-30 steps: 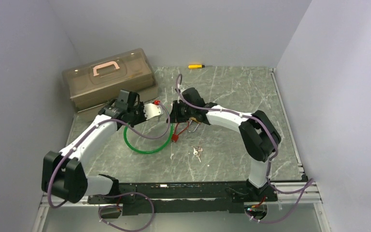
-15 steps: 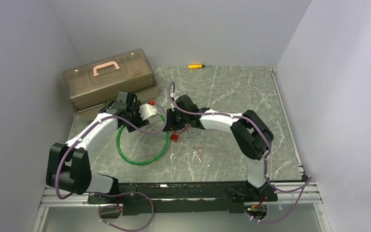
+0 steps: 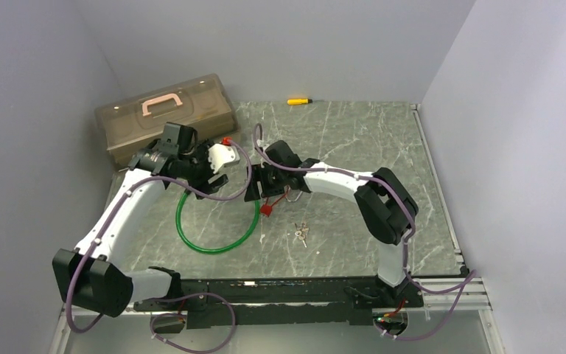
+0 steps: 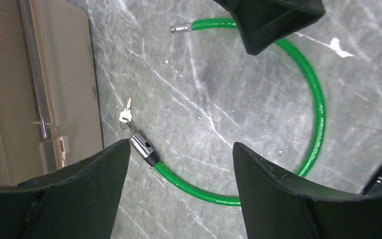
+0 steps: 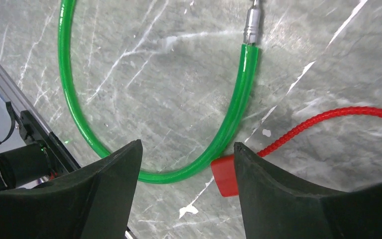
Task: Unlock with the key
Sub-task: Place the lock at the center of the board, then pick up the key from the center of the board.
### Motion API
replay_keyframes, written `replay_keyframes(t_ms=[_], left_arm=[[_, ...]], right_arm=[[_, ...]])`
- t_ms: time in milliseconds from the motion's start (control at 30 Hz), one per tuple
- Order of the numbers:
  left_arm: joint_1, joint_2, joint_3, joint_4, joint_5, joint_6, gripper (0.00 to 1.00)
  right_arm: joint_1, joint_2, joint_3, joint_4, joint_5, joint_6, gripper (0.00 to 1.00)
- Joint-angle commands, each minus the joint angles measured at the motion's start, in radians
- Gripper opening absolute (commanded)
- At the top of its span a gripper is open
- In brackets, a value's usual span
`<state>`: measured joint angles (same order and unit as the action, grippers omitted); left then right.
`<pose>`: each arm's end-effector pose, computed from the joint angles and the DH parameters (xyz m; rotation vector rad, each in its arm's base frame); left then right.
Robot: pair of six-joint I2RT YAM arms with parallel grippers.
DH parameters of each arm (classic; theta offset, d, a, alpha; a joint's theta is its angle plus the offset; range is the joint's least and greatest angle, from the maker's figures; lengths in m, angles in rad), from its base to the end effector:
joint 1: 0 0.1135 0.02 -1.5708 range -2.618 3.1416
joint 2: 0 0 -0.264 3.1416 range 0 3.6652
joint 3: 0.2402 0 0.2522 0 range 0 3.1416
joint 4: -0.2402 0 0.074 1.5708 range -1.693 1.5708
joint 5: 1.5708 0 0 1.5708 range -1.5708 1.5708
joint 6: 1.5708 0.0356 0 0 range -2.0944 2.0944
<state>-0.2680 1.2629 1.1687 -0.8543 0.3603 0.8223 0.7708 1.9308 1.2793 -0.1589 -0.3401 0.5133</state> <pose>0.2397 -0.0789 0.3146 1.3886 2.0139 -0.2129 0.2918 0.3000 0.1818 -0.5029 2.5162 0.9647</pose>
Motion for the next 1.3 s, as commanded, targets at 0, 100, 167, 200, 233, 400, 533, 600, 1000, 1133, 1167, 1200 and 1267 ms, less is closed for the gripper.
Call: replay_keyframes(t_ms=[0,100,167,200,233,400,533,600,1000,1133,1167,1200,1267], left_arm=[[0.000,-0.059,0.082,-0.148,0.076,-0.035,0.87],[0.000,-0.089,0.099,-0.172,0.030,-0.049,0.99],[0.000,-0.108,0.097,-0.164,-0.022,-0.076,0.99],[0.000,-0.116,0.098,-0.160,-0.040,-0.091,0.99],[0.000,-0.123,0.096,-0.153,-0.064,-0.109,1.00],[0.000,-0.142,0.081,-0.141,-0.143,-0.182,0.99],[0.001,-0.157,0.043,-0.126,-0.139,-0.198,0.99],[0.001,-0.162,0.028,-0.129,-0.131,-0.188,1.00],[-0.002,-0.113,0.025,-0.144,-0.107,-0.203,1.00],[-0.003,-0.100,0.029,-0.147,-0.099,-0.206,0.99],[-0.003,-0.099,0.027,-0.146,-0.099,-0.203,0.99],[-0.004,-0.099,0.024,-0.142,-0.103,-0.201,0.99],[-0.004,-0.099,0.019,-0.136,-0.103,-0.198,0.99]], right_arm=[[-0.033,-0.120,0.067,-0.068,0.041,-0.077,0.70],[-0.052,-0.202,0.046,-0.103,0.093,-0.106,0.70],[-0.053,-0.247,0.026,-0.148,0.142,-0.116,0.70],[-0.053,-0.272,-0.003,-0.161,0.166,-0.116,0.70],[-0.053,-0.299,-0.034,-0.171,0.188,-0.111,0.70],[-0.054,-0.460,-0.188,-0.239,0.310,-0.072,0.70],[-0.053,-0.590,-0.293,-0.304,0.376,-0.056,0.70],[-0.052,-0.629,-0.337,-0.330,0.376,-0.043,0.69],[0.015,-0.649,-0.514,-0.244,0.369,0.013,0.46],[0.025,-0.588,-0.498,-0.213,0.377,-0.004,0.35],[0.026,-0.574,-0.494,-0.202,0.370,-0.007,0.35],[0.028,-0.561,-0.489,-0.192,0.362,-0.012,0.35],[0.030,-0.527,-0.473,-0.188,0.357,-0.021,0.36]])
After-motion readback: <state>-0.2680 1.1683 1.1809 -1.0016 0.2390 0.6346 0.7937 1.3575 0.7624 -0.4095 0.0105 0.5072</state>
